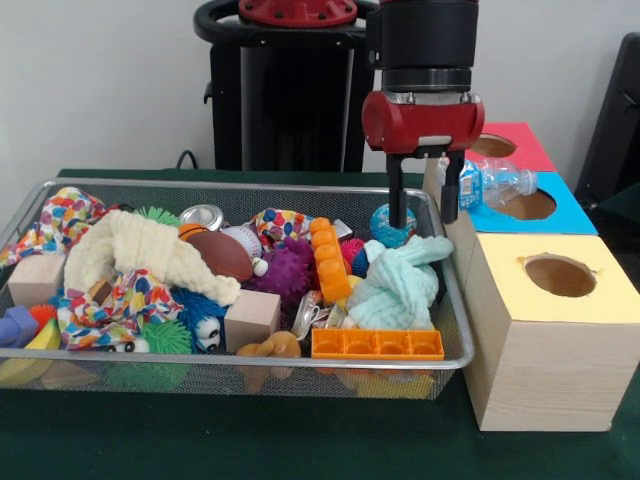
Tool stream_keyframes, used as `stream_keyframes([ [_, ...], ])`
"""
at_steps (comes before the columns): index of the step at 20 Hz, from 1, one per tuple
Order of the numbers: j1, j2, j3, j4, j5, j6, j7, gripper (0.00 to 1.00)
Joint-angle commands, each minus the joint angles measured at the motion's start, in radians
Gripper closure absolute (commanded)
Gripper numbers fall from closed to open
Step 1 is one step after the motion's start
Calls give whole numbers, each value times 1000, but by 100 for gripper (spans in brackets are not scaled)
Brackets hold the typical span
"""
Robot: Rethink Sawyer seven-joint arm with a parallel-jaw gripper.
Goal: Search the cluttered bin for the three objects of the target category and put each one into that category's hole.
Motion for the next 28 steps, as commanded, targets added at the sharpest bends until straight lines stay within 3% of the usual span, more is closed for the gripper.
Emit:
stream_keyframes([
  [1,-27,52,72,62,-30,54,65,0],
  [6,-43,41,85,78,-32,83,40,0],
  [20,-47,-38,126,61,-33,323,-69,0],
  [28,-54,-71,147,92,-39,284,-37,0],
])
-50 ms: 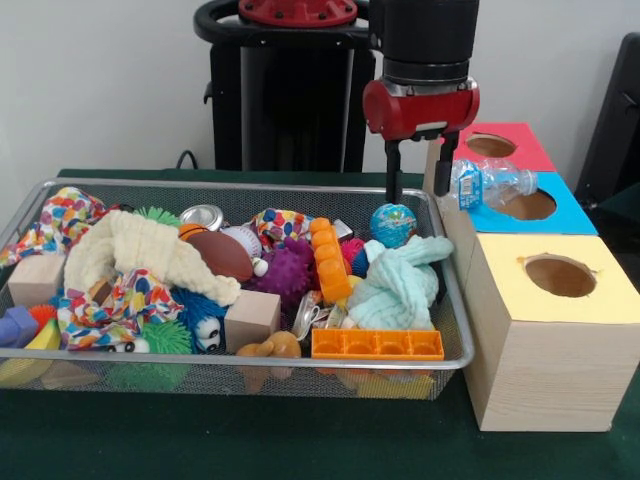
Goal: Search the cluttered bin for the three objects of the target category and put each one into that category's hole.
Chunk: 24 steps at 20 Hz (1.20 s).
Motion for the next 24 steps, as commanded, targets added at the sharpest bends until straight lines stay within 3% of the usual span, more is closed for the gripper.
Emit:
stream_keyframes([
  [1,-27,-36,97,71,-39,49,-31,0],
  [10,-51,-14,140,106,-48,-42,-5,0],
  [24,1,26,106,68,-63,76,-11,0],
])
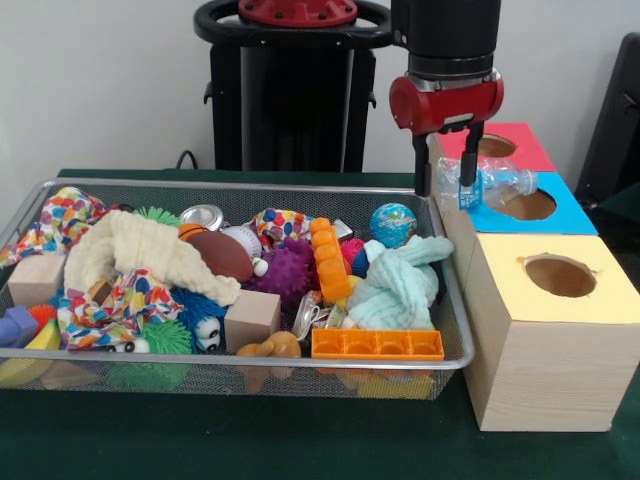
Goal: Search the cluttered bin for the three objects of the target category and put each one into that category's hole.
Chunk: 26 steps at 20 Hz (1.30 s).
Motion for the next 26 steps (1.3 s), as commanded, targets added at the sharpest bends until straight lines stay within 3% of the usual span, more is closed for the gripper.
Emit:
stream_keyframes([
  [1,9,29,49,31,-62,85,-14,0],
  [26,21,-33,50,62,-35,140,-17,0],
])
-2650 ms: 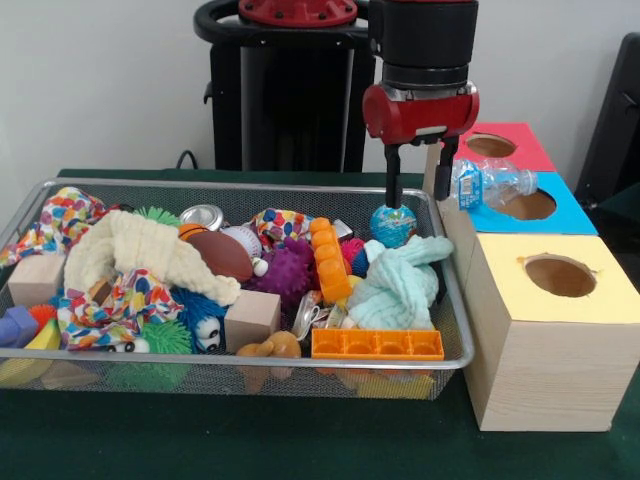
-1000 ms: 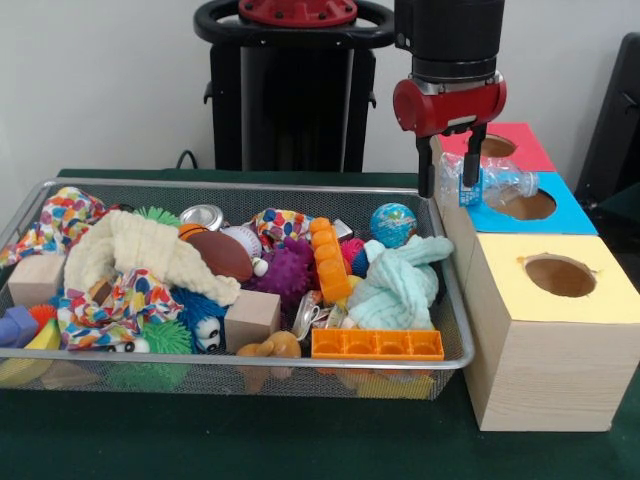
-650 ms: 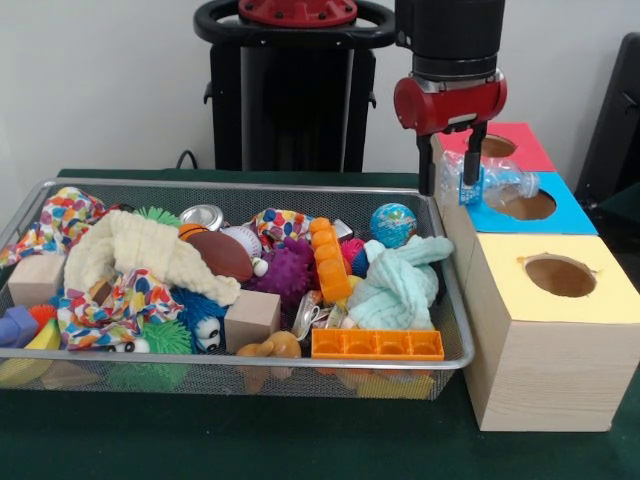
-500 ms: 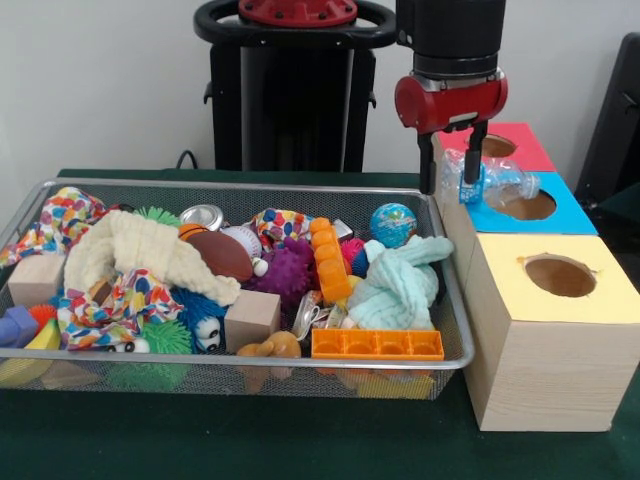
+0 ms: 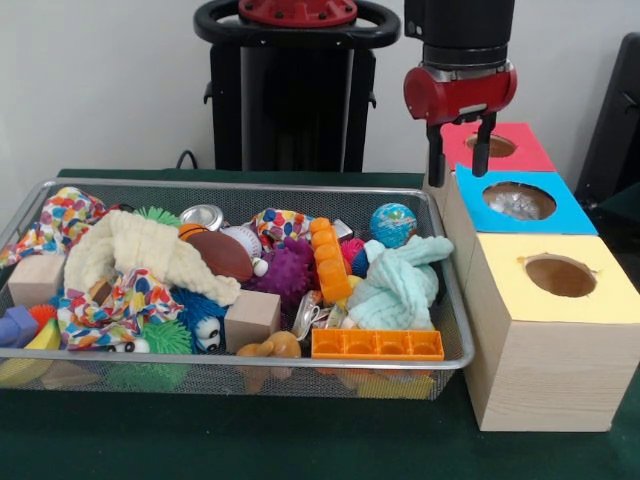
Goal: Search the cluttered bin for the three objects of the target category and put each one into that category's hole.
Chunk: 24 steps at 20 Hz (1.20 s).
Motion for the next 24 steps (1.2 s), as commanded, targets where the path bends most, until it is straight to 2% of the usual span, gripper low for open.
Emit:
stream_keyframes([
  [1,-1,-5,48,41,-35,137,-16,0],
  [10,-7,-9,46,44,-40,133,-22,0],
  [11,0,-11,30,35,-49,134,-16,0],
  [14,64,-20,-111,-22,-118,150,59,0],
  [15,65,-23,-130,-29,-126,150,61,0],
  [20,-9,-47,-125,-1,-131,110,7,0],
  [24,-29,-99,-136,17,-115,176,-2,0],
])
